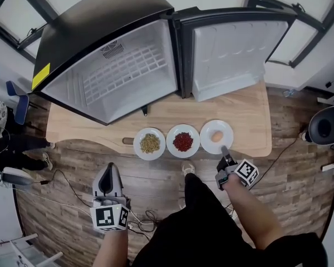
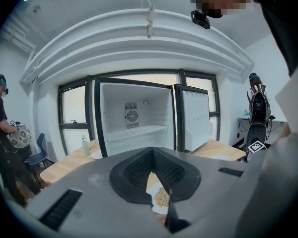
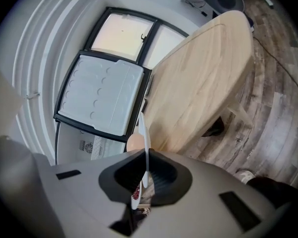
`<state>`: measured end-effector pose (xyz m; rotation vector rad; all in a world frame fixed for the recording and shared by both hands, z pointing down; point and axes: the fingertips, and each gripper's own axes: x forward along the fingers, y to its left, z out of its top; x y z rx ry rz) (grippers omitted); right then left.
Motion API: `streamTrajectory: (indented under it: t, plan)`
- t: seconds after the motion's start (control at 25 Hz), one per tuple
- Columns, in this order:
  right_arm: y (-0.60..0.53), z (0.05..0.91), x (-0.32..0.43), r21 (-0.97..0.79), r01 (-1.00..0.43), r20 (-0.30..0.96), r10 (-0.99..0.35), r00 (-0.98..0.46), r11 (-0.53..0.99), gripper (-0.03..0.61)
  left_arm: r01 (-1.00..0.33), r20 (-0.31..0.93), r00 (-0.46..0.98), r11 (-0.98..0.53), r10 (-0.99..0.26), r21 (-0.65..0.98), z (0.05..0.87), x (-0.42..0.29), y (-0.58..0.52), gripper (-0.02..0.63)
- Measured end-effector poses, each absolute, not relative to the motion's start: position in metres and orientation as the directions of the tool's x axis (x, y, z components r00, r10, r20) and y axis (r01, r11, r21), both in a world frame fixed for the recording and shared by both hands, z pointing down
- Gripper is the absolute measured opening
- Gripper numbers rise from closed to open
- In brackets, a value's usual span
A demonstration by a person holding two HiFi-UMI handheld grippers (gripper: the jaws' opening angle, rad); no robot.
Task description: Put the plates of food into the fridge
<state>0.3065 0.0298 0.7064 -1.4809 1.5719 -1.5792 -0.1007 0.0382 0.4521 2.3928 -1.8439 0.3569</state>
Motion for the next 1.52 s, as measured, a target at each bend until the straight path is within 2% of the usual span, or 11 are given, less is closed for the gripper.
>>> streamTrajectory:
  t: [0.28,0.64,1.12,1.52]
  plan:
    - [0.027,0.672,0.301,-0.917,-0.346,0.314,-0.893,-0.323,-0.197,0.032,-0.966,0.227,0.237,-0.254,-0.945,-0.050,0.449,-0.109,0.033,0.005]
    - [-0.012,0.619,0.244,-0.941,-0.334,0.218,-0.850,-0.479,-0.054,0.032,-0.979,0.169,0.191,-0.201,-0.967,-0.043,0.430,-0.131,0.013,0.005]
    - [-0.086,0.536,0.128,-0.945,-0.245,0.041,-0.664,-0.747,0.217,0.032,-0.995,0.118,0.077,-0.085,-0.990,-0.061,0.396,-0.164,-0.021,0.005]
    - [-0.130,0.503,0.073,-0.946,-0.161,-0.009,-0.519,-0.855,0.281,0.032,-0.997,0.080,-0.039,0.033,-0.996,-0.070,0.381,-0.180,-0.043,0.005]
